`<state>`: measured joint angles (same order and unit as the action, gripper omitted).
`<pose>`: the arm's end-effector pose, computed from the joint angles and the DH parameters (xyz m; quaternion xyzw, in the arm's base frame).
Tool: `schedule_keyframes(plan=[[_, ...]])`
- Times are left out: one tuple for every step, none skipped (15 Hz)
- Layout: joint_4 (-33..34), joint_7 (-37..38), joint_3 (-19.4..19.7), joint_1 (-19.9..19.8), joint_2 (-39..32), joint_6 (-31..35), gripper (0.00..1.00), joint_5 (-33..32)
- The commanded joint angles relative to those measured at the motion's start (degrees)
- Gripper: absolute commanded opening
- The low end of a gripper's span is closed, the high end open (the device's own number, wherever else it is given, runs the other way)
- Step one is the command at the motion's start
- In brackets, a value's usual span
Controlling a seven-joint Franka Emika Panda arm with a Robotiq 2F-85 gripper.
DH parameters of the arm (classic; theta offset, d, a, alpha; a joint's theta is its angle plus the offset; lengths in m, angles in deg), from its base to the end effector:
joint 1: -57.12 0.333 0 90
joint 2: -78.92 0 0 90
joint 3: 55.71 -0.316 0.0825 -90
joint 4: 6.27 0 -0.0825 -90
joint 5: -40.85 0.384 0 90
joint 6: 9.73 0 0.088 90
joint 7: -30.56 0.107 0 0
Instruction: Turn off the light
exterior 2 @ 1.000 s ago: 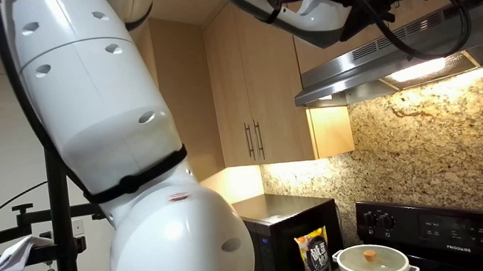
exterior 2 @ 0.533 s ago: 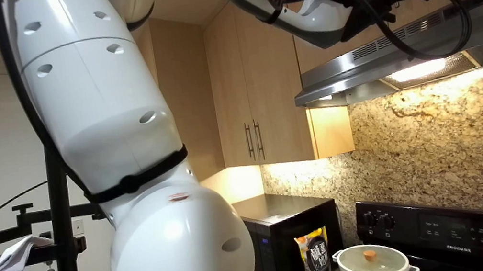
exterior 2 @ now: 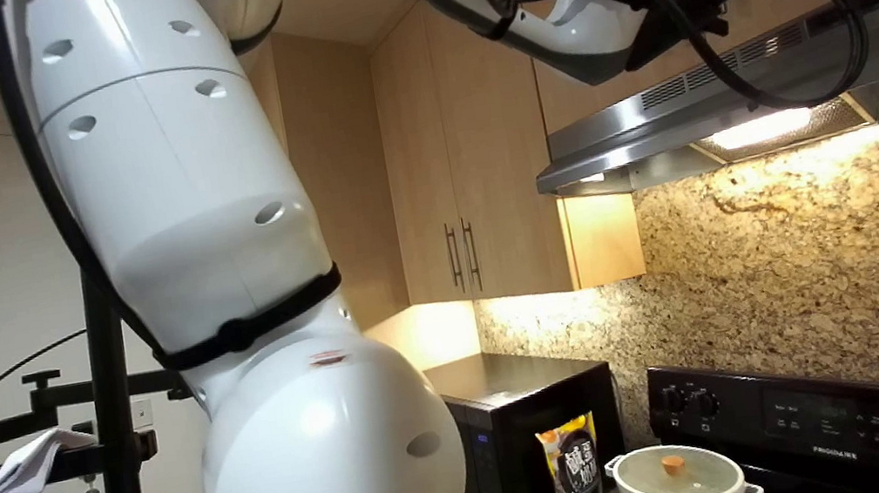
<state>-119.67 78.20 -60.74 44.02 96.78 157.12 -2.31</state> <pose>0.5026 -0.0201 0.7348 0.7813 -0.1323 0.6034 0.0889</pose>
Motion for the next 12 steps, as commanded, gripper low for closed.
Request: schedule_keyframes(plan=[[-2.77,-9.59,5.15,7.55,1.55,2.62,1.0,9.32],[-3.89,-15.23,5.48,9.16,1.99,4.04,1.0,15.88],[-0.69,-7.44,3.36,5.65,0.2,1.19,1.0,8.67],[-1.21,-10.77,4.19,7.39,0.37,1.87,1.0,12.12],[-1.64,-12.18,4.6,8.31,0.56,2.21,1.0,13.61],[-1.87,-12.48,4.7,8.65,0.7,2.25,1.0,13.94],[-2.0,-12.48,4.79,8.77,0.79,2.27,1.0,13.94],[-2.1,-12.48,4.9,8.78,0.84,2.31,1.0,13.94],[-2.16,-12.48,4.99,8.78,0.85,2.33,1.0,13.94],[-1.12,-11.73,4.05,8.11,-0.17,1.71,1.0,13.01],[0.0,-10.68,3.11,6.97,-1.3,0.06,1.0,11.87],[0.68,-11.68,3.95,8.57,-2.53,-0.93,1.0,14.0]])
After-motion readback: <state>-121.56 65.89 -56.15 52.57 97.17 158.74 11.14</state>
